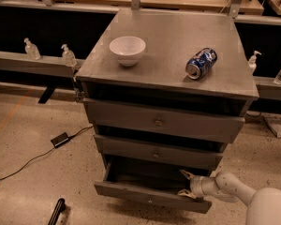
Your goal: Open bottom drawer
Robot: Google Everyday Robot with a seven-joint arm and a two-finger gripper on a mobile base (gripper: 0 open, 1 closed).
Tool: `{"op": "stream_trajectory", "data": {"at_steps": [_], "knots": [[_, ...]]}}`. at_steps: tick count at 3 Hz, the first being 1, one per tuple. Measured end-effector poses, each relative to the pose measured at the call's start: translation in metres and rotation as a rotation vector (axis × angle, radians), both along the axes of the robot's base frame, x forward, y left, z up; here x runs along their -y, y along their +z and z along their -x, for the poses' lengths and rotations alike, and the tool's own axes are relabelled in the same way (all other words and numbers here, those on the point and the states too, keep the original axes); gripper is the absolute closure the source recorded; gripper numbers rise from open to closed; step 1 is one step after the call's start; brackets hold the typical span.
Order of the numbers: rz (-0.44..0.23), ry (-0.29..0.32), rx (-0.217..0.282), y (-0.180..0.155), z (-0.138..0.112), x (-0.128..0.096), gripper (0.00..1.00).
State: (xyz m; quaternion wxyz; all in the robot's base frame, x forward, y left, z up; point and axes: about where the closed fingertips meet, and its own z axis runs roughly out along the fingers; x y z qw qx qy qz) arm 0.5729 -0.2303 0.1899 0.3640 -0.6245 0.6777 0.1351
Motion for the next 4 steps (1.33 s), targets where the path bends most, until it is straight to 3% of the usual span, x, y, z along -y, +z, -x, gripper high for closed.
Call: {"op": "stream_trajectory", "data": {"at_steps": [3,4], "knots": [[-0.014,0.003,0.003,0.003,-0.001,-0.001,0.85],[-0.012,0.009,-0.007,-0.004,-0.003,-0.003,1.00]]}}
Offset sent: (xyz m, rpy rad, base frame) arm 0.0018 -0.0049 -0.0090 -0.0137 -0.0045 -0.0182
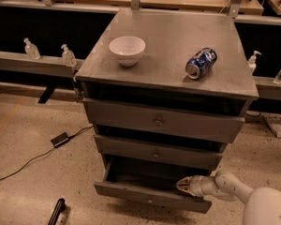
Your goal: Open bottom drawer
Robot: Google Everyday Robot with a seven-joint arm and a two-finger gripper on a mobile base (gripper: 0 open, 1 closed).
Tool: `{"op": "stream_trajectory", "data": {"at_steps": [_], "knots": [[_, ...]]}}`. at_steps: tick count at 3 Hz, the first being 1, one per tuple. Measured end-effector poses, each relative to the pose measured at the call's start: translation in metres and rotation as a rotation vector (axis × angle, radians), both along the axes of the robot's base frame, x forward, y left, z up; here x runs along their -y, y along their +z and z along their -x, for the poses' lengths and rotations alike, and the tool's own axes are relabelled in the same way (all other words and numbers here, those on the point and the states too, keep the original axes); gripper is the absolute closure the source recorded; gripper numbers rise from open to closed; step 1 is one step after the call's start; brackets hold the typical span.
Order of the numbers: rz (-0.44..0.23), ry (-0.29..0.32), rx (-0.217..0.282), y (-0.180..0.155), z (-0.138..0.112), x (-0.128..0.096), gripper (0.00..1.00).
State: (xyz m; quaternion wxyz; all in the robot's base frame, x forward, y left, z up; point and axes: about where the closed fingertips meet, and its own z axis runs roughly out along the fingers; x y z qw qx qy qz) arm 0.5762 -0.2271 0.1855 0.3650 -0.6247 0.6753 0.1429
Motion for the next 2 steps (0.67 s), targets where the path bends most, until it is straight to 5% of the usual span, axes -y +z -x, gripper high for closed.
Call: {"op": "stream_trajectory", "data": {"at_steps": [2], "knots": [[0.061,0.025,-0.060,-0.033,0.005,-0.002,1.00]]}}
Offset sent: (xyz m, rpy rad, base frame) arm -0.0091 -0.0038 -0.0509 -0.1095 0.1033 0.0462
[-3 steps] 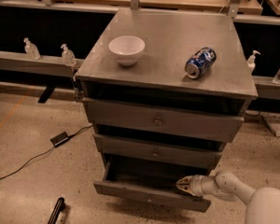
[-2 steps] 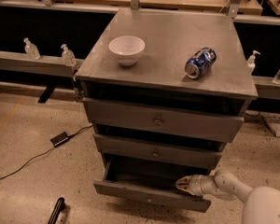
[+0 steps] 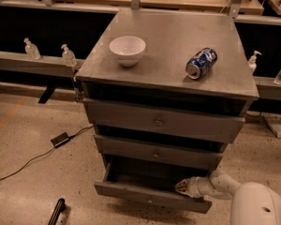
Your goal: Open bottom drawer
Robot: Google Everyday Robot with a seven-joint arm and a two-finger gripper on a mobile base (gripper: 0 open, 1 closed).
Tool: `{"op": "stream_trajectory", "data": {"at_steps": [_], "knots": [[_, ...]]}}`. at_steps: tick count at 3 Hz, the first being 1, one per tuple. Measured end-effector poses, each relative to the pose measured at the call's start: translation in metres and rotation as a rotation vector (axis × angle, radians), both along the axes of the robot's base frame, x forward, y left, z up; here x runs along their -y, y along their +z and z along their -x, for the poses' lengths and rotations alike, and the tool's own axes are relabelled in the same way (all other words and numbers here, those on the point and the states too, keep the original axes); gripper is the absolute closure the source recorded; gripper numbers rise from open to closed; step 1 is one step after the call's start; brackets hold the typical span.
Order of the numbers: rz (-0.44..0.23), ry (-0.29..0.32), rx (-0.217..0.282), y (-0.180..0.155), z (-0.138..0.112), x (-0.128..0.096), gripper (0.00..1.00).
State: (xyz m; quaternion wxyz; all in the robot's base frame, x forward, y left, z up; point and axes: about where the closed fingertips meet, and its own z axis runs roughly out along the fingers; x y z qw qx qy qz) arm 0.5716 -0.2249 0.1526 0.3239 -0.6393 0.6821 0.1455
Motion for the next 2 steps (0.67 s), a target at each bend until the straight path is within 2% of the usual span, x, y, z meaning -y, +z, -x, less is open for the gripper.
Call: {"op": "stream_trajectory", "data": {"at_steps": [1,2], "knots": [[0.016,0.035,-0.061,-0.0022,0.0283,0.0066,1.00],[0.015,0.036,-0.063,-0.0014,0.0272,0.0065,1.00]]}}
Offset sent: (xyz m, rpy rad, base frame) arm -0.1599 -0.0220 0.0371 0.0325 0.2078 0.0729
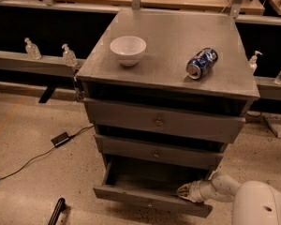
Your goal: Open bottom drawer
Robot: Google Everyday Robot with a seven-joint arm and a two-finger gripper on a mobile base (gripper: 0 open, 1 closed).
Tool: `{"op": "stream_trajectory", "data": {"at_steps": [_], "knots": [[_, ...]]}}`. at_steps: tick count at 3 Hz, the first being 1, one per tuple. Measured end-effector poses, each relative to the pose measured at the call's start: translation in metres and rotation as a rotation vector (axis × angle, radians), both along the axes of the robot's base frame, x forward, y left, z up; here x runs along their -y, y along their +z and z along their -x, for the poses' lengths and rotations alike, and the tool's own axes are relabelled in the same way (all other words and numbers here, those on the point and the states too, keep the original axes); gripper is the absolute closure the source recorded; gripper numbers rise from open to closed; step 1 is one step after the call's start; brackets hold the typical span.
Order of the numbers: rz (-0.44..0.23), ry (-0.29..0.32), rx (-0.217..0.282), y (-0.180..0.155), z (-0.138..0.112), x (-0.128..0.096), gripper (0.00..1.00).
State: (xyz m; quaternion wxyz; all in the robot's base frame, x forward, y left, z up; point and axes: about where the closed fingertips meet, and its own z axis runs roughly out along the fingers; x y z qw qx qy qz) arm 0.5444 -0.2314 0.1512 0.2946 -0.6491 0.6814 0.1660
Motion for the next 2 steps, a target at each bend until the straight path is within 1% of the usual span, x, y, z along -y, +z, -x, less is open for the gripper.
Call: {"op": "stream_trajectory", "data": {"at_steps": [2], "knots": [[0.000,0.000,0.000,0.0002,0.0001,0.0000,1.00]]}}
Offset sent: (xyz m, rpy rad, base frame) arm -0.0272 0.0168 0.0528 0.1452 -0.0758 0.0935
